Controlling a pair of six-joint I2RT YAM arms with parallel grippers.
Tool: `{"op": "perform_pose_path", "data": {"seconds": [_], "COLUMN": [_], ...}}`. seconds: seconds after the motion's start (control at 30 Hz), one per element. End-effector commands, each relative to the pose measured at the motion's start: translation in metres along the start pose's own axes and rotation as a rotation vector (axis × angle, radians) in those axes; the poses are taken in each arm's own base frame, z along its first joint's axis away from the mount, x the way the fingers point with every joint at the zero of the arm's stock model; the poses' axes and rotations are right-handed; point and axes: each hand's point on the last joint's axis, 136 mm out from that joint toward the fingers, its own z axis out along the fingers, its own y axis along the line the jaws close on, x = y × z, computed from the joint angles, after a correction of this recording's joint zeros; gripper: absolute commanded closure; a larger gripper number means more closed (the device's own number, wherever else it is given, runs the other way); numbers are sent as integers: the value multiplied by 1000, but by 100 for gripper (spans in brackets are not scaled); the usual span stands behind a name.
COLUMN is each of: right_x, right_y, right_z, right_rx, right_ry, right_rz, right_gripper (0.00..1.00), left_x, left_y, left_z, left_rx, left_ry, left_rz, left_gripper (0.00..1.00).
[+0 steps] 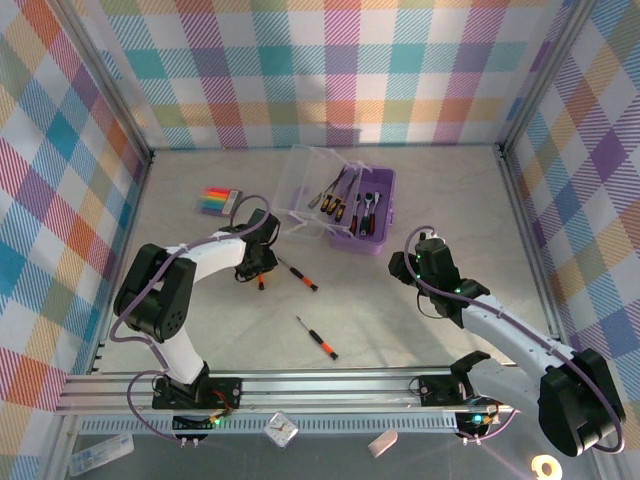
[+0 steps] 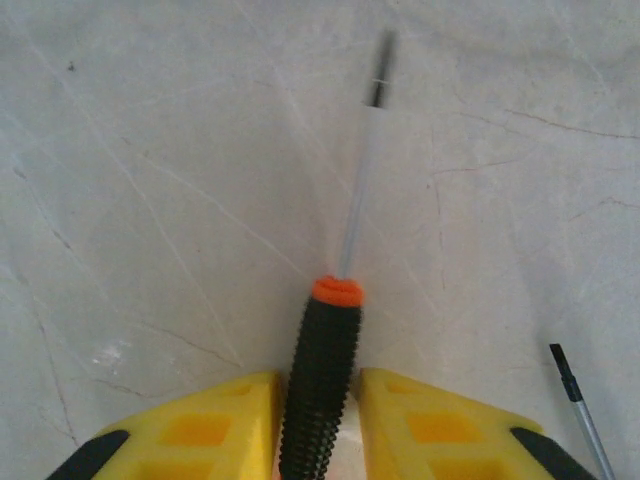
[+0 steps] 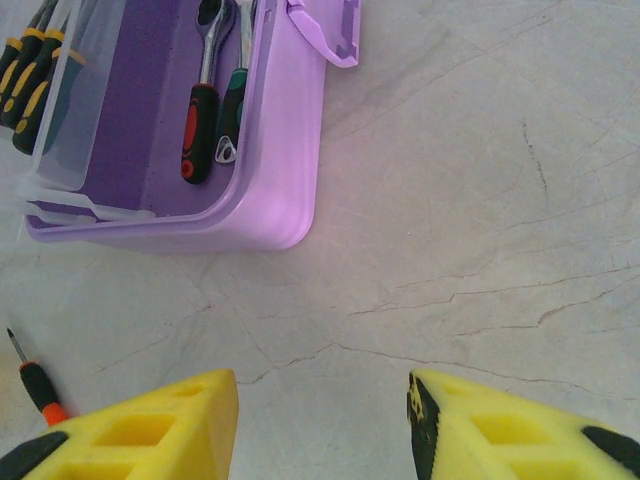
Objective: Pack the tool kit
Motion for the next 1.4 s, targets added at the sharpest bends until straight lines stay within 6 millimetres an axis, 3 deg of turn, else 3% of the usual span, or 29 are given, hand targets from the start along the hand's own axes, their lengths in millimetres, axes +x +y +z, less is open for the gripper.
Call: {"op": "perform_pose_path", "data": {"seconds": [0.0,0.23,0.47,0.67,0.8,0.97,1.17,1.37], "right_x": [-3,-4,-3,-2,-2,-2,-4,-4], "right_y": [3,4,3,3,2,2,-1,-1], "right_z": [0,-2,-1,0,1,3,3,2], "right_rx": [-14,-19,-21,-17,-13,-7,8,7], "right_ry": [-11,-16,-16,-12,-12,-8,-23,-21], "right_rz": [-1,2,6,6,5,1,-5,-8], "right_gripper": [51,51,51,51,51,51,51,51], "left_x": [19,22,-7,-35,-61,-93,-110,-125], "left_y": [22,36,28,7,-21,-75,-149,-193], "left_z": [16,5,-52,-112,-144,-159,-144,-131], "left_rx": [-48,-75,-90,-14,47,93,145,166], "left_ry": [61,43,-85,-189,-230,-247,-261,-267], "left_rz": [11,49,154,204,259,368,512,570], "left_gripper": [78,87,88,89,88,89,89,90]}}
